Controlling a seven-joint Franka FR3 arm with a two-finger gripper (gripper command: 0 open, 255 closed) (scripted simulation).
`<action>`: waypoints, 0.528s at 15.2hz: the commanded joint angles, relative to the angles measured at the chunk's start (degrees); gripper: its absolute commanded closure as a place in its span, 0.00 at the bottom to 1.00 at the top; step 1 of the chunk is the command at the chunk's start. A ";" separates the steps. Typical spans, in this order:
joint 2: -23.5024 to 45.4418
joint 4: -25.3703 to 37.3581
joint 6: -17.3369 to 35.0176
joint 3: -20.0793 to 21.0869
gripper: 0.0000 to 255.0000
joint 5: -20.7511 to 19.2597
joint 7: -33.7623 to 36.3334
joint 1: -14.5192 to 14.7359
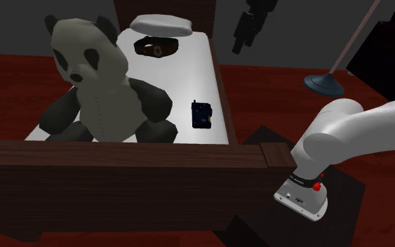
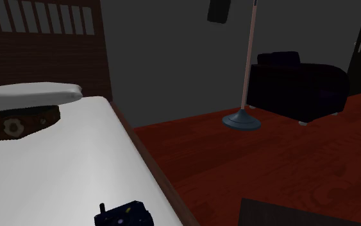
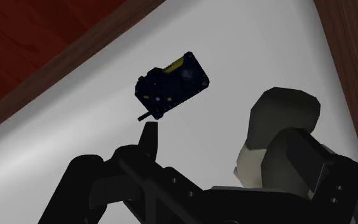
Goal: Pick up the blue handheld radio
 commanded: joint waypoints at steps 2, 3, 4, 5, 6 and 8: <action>1.13 -0.82 1.82 0.72 0.00 0.30 1.62 -0.52; 2.34 -1.56 3.63 1.44 0.00 0.58 3.24 -1.05; 3.63 -2.23 5.45 2.17 0.00 0.85 4.84 -1.60; 5.00 -2.81 7.26 2.87 0.00 1.08 6.46 -2.12; 6.43 -3.33 9.06 3.57 0.00 1.29 8.08 -2.65; 9.52 -4.12 12.64 4.91 0.00 1.62 11.33 -3.71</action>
